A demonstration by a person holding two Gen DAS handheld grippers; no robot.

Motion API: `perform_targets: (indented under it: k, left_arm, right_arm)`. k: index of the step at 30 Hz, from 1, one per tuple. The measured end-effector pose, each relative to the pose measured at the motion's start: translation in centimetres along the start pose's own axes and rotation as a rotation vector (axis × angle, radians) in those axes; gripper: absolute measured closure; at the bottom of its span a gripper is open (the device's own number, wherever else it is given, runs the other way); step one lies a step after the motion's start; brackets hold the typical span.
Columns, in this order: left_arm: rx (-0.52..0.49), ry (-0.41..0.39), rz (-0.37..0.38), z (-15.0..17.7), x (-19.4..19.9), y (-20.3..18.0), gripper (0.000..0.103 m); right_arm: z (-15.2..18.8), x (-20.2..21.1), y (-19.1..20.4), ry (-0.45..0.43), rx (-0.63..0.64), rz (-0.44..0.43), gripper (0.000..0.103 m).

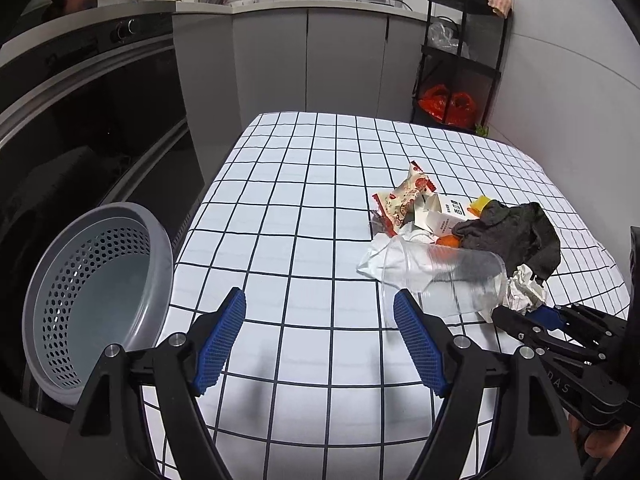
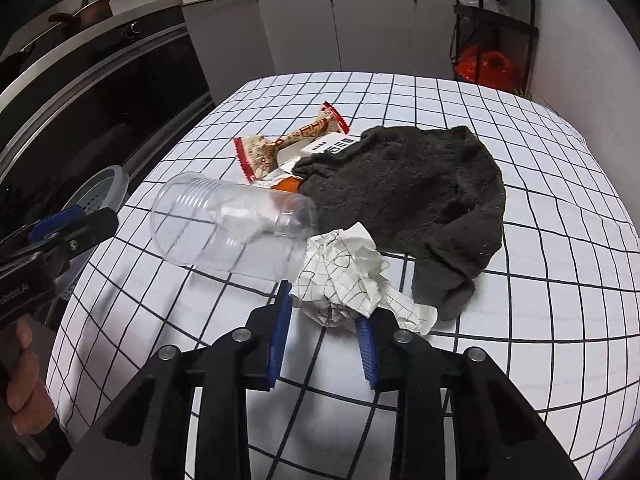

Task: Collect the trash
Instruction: 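Lower the right tool onto the crumpled white paper and close it, then lower the left tool onto the clear plastic cup and close it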

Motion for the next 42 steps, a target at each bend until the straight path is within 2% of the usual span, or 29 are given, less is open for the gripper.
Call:
perform_targets:
  k: [11, 18, 23, 26, 34, 38, 40, 42]
  left_arm:
    - [-0.037, 0.005, 0.024, 0.4, -0.2, -0.4, 0.024]
    - [-0.081, 0.024, 0.069, 0.6, -0.9, -0.9, 0.023]
    - [-0.104, 0.043, 0.121, 0.7, -1.7, -1.3, 0.023]
    - [-0.120, 0.029, 0.114, 0.3, -2.0, -1.7, 0.023]
    - [-0.171, 0.012, 0.177, -1.0, -2.8, -3.5, 0.023]
    - [-0.168, 0.022, 0.241, -1.6, -3.4, -3.9, 0.023]
    - [-0.160, 0.033, 0.275, -1.8, -3.8, -4.0, 0.026]
    - [-0.162, 0.038, 0.295, -1.7, -3.9, -4.2, 0.040]
  right_arm:
    - [1.3, 4.0, -1.4, -0.057, -0.058, -0.038, 0.075]
    - [1.9, 5.6, -2.2, -0.079, -0.076, -0.052, 0.075]
    - [2.1, 6.0, -2.8, -0.081, -0.097, -0.064, 0.075]
    - [2.1, 6.0, -2.7, -0.080, -0.097, -0.067, 0.075]
    - [2.0, 5.9, -2.5, -0.080, -0.092, -0.070, 0.075]
    - [1.9, 5.7, -2.7, -0.078, -0.094, -0.070, 0.075]
    - [1.8, 5.6, -2.7, -0.076, -0.092, -0.070, 0.075]
    - [1.8, 5.5, -2.6, -0.074, -0.088, -0.066, 0.075]
Point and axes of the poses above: each gripper's, at about its wrist camera, not at the fingertips, and x roughly against the way its jaws point, y to its left, z to its underside, the point moved 2 cm from there along -x, roughly the way its jaws point, and after that the axes turned 9 degrees about y, right-handed, at the moved point
